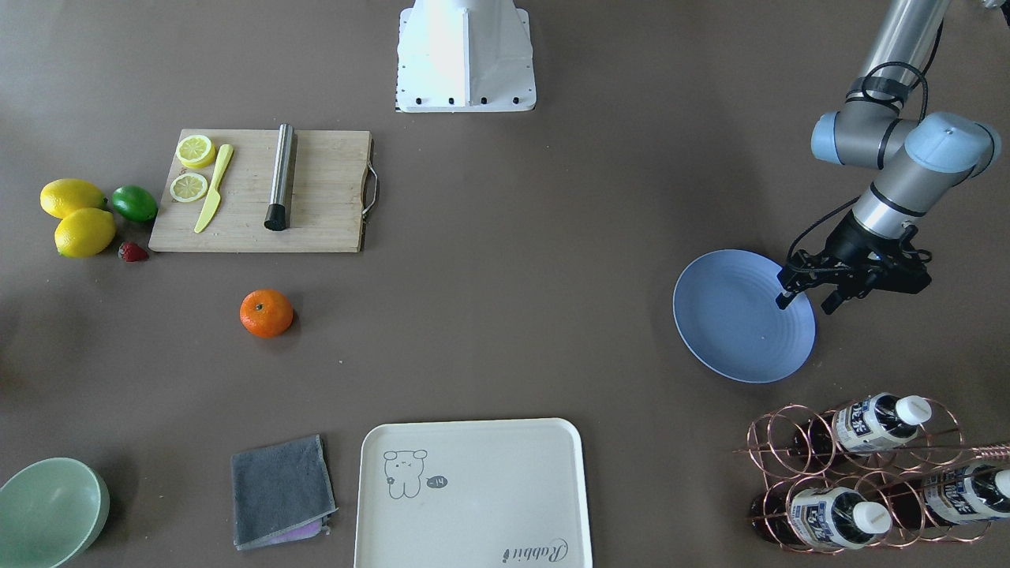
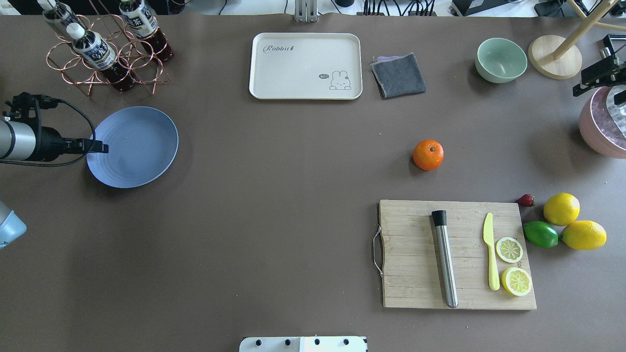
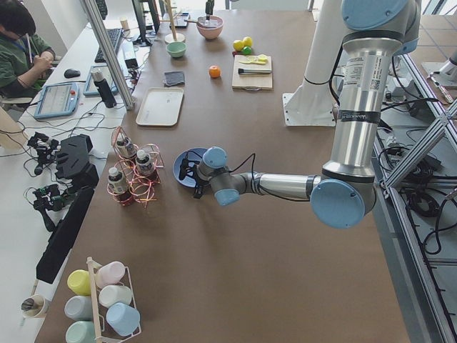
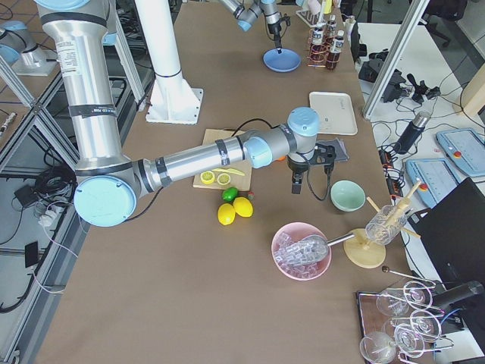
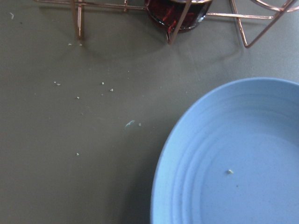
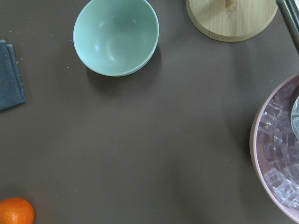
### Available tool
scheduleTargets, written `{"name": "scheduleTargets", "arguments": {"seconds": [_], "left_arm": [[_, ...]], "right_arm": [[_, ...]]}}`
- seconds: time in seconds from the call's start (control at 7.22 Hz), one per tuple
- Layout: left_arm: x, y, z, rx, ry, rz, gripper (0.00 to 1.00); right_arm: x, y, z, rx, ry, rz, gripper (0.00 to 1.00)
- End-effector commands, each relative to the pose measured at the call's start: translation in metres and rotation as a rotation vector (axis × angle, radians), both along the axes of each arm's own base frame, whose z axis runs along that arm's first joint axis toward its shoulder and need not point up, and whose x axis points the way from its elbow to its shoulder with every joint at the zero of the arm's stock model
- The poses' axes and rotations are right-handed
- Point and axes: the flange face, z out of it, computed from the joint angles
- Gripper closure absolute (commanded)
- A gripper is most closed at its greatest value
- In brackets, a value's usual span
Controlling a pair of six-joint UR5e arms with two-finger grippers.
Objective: Pick orange to plate
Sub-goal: 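Move the left gripper toward the blue plate while the right gripper moves toward the orange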
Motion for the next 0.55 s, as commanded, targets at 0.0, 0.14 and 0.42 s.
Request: {"name": "scheduleTargets", "arguments": {"seconds": [0.0, 0.14, 0.42], "left_arm": [[0.0012, 0.0008, 0.0006, 0.0, 0.001, 0.001, 0.58], [0.0001, 0.001, -0.0031, 0.002, 0.006, -0.001, 1.0], [-0.0071, -0.0019, -0.0063, -0.016, 0.024, 0.022, 1.0]], "right_arm": [[-0.0024, 0.0012, 0.0002, -0.001, -0.002, 0.004, 0.0], [-0.0021, 0.0023, 0.0012, -0.002, -0.001, 0.004, 0.0], [-0.0015, 0.0049, 0.0014, -0.002, -0.002, 0.004, 0.0]]}}
